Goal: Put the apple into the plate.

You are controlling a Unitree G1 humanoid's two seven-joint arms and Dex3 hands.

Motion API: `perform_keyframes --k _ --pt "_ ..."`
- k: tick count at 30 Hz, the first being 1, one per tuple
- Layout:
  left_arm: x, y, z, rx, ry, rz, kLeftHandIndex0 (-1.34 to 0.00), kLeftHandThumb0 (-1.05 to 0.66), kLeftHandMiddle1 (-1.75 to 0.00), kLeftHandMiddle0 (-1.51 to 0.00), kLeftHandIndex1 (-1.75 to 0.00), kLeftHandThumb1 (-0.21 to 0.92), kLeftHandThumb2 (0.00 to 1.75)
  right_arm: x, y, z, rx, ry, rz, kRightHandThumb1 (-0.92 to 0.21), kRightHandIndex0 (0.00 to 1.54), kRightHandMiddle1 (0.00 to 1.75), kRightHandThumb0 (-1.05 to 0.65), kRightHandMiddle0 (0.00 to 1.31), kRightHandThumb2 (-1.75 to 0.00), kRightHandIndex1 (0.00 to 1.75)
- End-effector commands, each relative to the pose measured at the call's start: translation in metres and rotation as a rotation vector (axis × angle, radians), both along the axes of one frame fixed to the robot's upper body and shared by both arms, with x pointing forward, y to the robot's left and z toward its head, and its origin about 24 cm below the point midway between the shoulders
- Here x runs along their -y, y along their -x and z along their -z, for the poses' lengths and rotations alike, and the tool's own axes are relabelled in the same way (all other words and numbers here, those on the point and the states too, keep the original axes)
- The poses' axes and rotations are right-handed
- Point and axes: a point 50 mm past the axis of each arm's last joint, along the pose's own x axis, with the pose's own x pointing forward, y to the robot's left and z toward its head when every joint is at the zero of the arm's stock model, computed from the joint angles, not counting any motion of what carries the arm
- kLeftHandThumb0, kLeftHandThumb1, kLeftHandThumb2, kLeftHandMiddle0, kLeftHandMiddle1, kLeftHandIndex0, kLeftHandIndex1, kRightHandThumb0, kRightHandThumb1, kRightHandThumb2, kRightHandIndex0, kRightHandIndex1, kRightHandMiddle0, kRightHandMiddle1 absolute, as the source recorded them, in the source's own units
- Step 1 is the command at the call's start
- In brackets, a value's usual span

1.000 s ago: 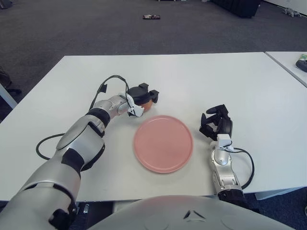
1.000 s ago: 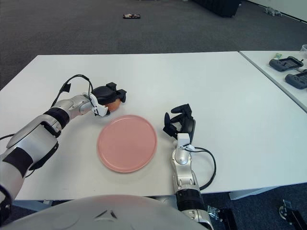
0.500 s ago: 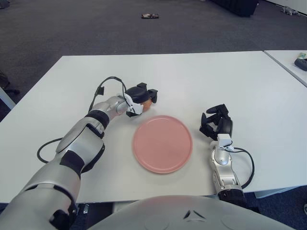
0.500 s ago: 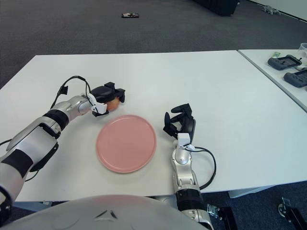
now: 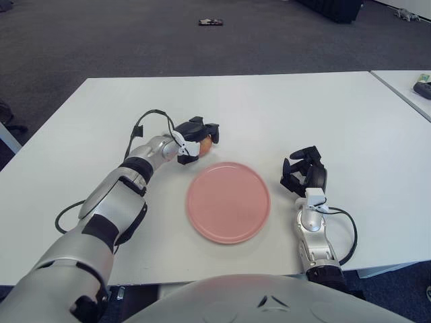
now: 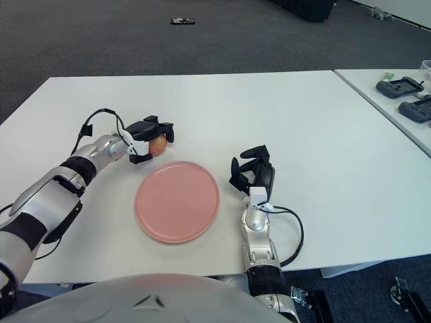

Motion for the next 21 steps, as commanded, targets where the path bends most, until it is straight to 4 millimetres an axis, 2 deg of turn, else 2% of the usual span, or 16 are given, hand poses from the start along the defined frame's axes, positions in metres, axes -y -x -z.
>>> perform_keyframes --k 1,8,21 --pt "-0.008 0.013 0.022 -0.091 0.006 -0.045 -0.70 0.00 -1.55 -1.00 -1.75 -0.11 1.73 0.001 -0.003 -0.005 0.029 -0.001 0.006 -0.60 0.67 1.75 -0.40 0.40 -0.97 1.64" --pt "-0.010 0.012 0.020 -0.118 0.101 -0.081 -0.70 0.00 -1.55 -1.00 -1.75 -0.11 1.73 0.001 -0.003 -0.004 0.025 -0.001 0.009 -0.60 0.68 1.75 -0.40 0.39 -0.97 1.65" --pt "-0.012 0.008 -0.004 -0.141 0.408 -0.121 -0.69 0.00 -1.57 -0.98 -1.75 -0.09 1.72 0.000 -0.003 -0.004 0.027 -0.007 0.009 -0.60 0.68 1.75 -0.40 0.39 -0.97 1.64"
